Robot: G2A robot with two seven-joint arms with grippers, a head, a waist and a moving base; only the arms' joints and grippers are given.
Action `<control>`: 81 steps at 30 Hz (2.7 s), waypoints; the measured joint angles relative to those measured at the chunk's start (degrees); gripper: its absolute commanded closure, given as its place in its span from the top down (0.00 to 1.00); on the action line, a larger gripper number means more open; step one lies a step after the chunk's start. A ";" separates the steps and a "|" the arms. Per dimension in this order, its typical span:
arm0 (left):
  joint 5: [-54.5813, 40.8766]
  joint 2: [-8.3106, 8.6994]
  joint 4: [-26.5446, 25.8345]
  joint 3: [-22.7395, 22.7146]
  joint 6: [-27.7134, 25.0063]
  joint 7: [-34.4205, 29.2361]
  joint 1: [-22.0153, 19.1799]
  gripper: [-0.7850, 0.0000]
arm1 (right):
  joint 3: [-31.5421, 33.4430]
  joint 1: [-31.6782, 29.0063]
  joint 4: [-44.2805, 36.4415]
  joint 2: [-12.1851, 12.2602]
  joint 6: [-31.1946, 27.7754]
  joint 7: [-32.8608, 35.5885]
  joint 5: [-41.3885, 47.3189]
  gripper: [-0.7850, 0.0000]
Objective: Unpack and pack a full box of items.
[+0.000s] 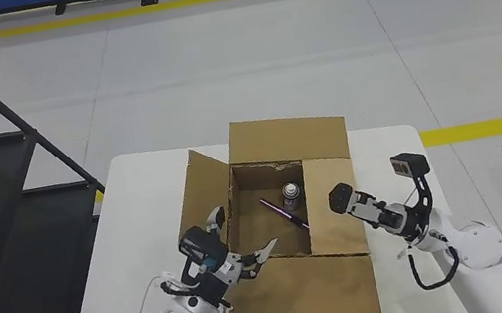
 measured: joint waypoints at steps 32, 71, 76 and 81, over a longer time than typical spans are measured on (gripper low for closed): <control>-28.16 -4.66 15.08 12.88 8.81 -17.54 -15.89 1.00 | 8.94 -8.47 -10.28 4.51 -0.40 5.38 0.22 1.00; -56.65 -10.22 32.12 21.17 0.06 -27.75 -30.73 1.00 | 17.27 -17.70 -11.04 9.29 -4.82 1.81 6.10 1.00; -56.36 -11.02 31.67 22.79 -0.70 -26.63 -32.25 1.00 | 18.43 -18.32 -10.42 9.64 -5.98 0.66 7.04 1.00; -56.62 -12.34 33.12 25.43 -1.41 -25.38 -34.59 1.00 | 21.18 -19.92 -10.64 10.01 -7.71 -1.08 8.97 1.00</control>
